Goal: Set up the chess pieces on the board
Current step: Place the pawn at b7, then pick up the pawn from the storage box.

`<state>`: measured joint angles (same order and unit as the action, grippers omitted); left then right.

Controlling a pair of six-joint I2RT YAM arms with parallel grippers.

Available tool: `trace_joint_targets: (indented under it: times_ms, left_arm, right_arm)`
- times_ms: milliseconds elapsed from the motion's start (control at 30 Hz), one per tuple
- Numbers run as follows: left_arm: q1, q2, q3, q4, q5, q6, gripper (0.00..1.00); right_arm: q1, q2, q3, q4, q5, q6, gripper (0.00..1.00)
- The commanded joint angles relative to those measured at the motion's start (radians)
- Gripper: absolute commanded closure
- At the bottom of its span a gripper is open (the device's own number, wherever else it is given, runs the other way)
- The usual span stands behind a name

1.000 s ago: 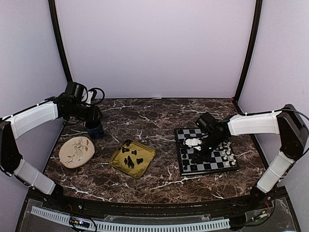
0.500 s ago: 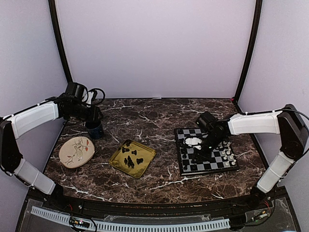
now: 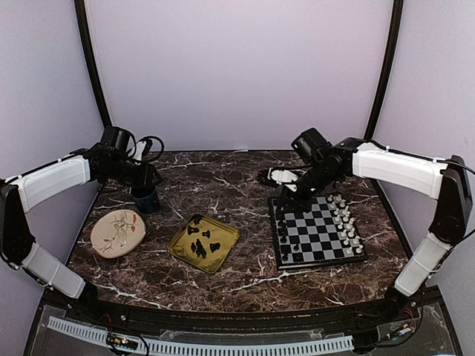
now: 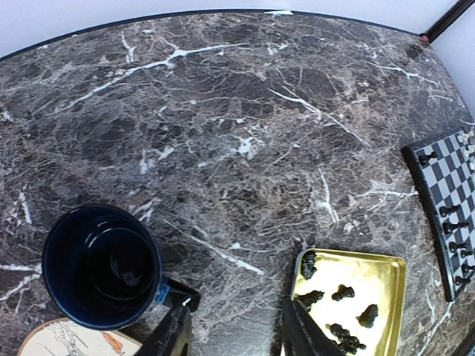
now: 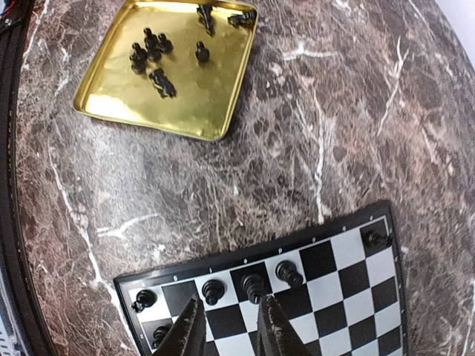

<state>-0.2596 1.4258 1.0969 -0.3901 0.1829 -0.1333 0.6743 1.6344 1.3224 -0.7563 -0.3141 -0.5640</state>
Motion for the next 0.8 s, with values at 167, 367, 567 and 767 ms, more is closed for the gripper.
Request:
trace_joint_targets:
  times_ms: [167,367,567,767]
  left_arm:
    - [0.001,0.029,0.015,0.002,0.265,0.044,0.59]
    - [-0.022,0.015,0.073,-0.127,0.170,0.017,0.59]
    - [-0.010,-0.081,-0.017,-0.098,0.073,-0.026,0.55]
    - [0.015,-0.062,-0.079,-0.048,0.092,-0.017,0.55]
  right_arm:
    - [0.190,0.183,0.238,-0.039,0.016,0.011,0.74]
    - [0.280,0.323,0.340,-0.025,0.038,-0.004,0.75]
    - [0.337,0.464,0.459,-0.006,0.028,0.008,0.75]
    - [0.376,0.582,0.556,0.006,0.016,0.019,0.68]
